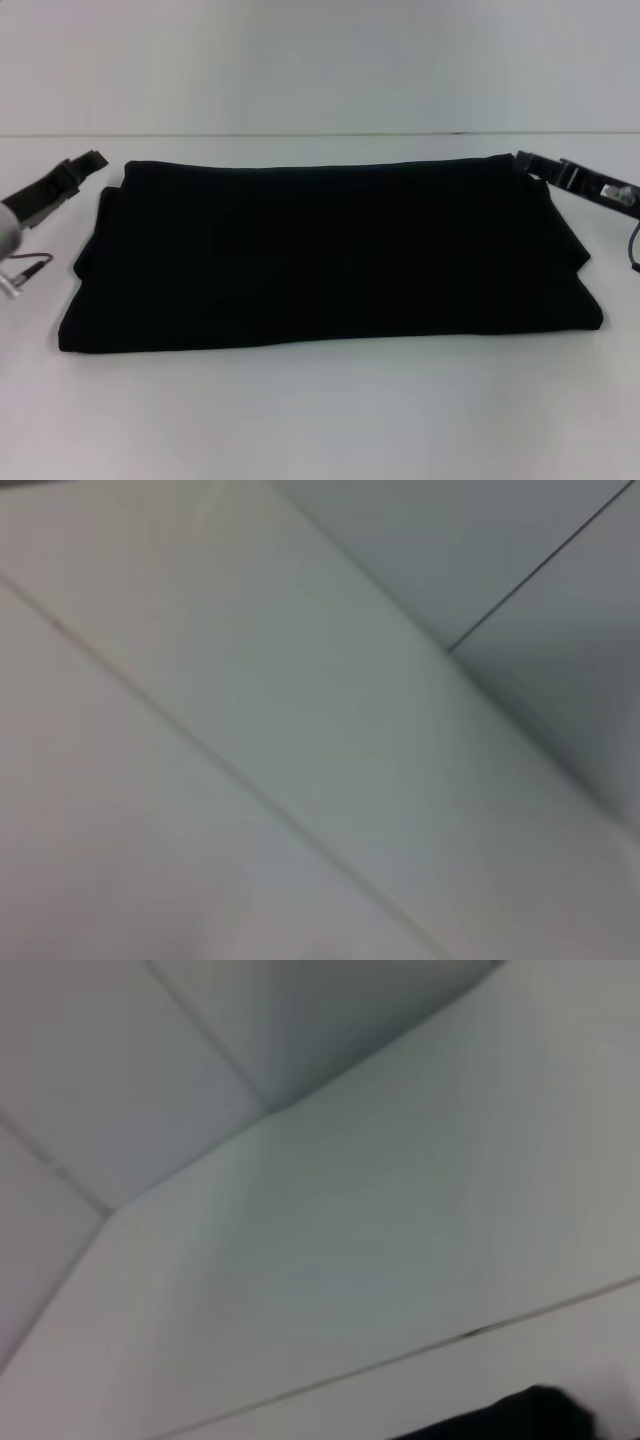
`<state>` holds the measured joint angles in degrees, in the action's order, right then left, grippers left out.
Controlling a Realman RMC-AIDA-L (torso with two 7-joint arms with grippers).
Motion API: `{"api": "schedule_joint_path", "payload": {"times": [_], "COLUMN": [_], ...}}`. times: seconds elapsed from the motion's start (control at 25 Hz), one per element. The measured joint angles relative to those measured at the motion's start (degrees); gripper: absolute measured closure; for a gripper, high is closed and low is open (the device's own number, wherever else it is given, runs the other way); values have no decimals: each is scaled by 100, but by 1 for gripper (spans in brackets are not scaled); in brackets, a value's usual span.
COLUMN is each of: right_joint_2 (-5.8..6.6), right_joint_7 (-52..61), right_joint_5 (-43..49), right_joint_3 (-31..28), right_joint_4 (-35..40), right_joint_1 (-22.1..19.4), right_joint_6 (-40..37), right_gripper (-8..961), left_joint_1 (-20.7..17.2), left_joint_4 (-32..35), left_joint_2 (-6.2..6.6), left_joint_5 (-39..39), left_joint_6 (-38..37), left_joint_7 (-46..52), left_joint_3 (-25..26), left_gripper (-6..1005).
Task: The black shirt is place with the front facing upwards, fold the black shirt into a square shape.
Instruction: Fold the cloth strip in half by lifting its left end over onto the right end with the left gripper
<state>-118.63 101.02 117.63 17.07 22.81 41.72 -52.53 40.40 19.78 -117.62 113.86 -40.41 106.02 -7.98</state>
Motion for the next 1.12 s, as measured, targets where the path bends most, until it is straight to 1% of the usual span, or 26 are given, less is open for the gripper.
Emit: {"api": "schedule_joint_path", "payload": {"times": [0.08,0.12,0.2,0.32,0.4,0.48,0.56,0.64,0.84,1.04,1.12], "right_joint_2": [34,55,66,51,9,-30,-61,-88,-129,-140,-140], "right_joint_7": [-455,-862,-1485,-2697,-3356,-3918,-4338,-4614,-4811,-4934,-4978], "right_joint_5": [0,13,40,49,49,51,52,54,55,40,31], "right_joint_3": [0,7,47,236,339,431,552,681,854,1016,1023], "right_joint_4": [8,11,15,36,71,105,114,95,-102,-302,-345], "right_joint_1": [-97,-161,-253,-468,-601,-711,-783,-811,-752,-679,-677], "right_joint_6": [-511,-855,-1303,-2134,-2537,-2851,-3038,-3115,-2838,-2467,-2418], "right_gripper": [357,351,339,321,309,270,232,193,96,9,9], "left_joint_1": [-185,-303,-510,-858,-1081,-1363,-1574,-1749,-1939,-1980,-1982], "left_joint_4": [-2,-11,-11,105,204,403,563,660,832,830,821], "left_joint_2": [181,302,454,611,667,681,658,650,655,642,642], "left_joint_5": [-7,-5,43,148,170,180,197,348,1093,1232,1239], "left_joint_6": [-854,-1399,-2215,-3289,-3761,-4282,-4598,-4808,-4849,-4672,-4628], "left_joint_7": [10,15,115,551,889,1333,1686,2022,2822,3173,3261], "left_joint_3": [-38,-71,-142,-434,-633,-761,-786,-796,-753,-732,-731], "left_gripper": [342,343,343,343,322,301,280,233,116,110,109]}}
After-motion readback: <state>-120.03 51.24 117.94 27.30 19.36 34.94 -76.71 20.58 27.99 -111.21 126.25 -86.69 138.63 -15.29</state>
